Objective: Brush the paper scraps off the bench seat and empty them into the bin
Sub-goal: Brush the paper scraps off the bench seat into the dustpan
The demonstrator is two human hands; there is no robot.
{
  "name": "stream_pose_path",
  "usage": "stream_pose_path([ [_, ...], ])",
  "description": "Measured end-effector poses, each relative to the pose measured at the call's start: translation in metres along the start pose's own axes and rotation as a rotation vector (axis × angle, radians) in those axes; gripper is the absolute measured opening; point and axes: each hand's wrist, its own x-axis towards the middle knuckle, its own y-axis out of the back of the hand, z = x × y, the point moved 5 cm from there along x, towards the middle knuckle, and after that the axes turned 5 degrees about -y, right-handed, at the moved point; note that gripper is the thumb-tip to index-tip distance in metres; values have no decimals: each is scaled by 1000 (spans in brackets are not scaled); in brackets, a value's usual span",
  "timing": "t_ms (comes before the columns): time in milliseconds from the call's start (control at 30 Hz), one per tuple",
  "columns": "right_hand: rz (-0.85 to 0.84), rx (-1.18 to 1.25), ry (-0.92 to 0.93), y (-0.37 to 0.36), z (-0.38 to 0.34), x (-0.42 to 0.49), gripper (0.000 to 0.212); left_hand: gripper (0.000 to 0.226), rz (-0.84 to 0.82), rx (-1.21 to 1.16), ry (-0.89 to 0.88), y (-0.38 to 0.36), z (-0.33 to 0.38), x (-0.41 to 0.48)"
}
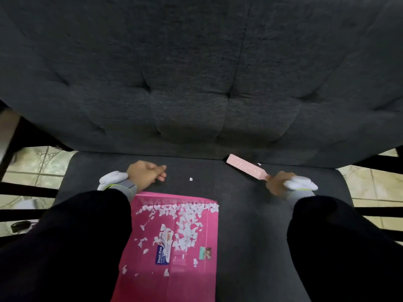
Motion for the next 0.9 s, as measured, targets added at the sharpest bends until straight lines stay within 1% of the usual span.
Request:
stream_pose_path([
  [67,-26,5,-82,-2,22,-2,57,30,-2,1,-24,-7,10,-1],
  [167,-75,124,-162,-1,51,-1,61,30,-17,-13,-52,-20,21,-3],
  [200,-98,124,-167,2,65,-2,58,29,-26,-15,-61,-26,26,-5],
  [267,-144,91,-80,4,98,5,55,29,-48,-10,-79,-38,33,-7],
  [367,-93,73,-26,6,128,13,64,28,-72,22,-84,-49,34,-7],
  [433,-44,120,22,11,114,7,68,27,-76,55,-75,-53,32,-6],
  [500,-13,173,96,19,78,-9,63,27,-63,80,-57,-52,28,-3],
  [600,-9,195,332,13,-2,-33,59,31,-8,97,-18,-44,18,1],
  [700,-50,168,503,-18,-77,-51,61,34,64,103,25,-29,7,1],
  [800,-134,150,566,-45,-120,-71,61,34,109,102,20,-18,1,-2],
  [867,-160,151,562,-52,-118,-70,61,34,109,94,22,-13,-3,-3],
  [900,-146,156,546,-52,-107,-65,61,35,107,82,25,-11,-5,-3],
])
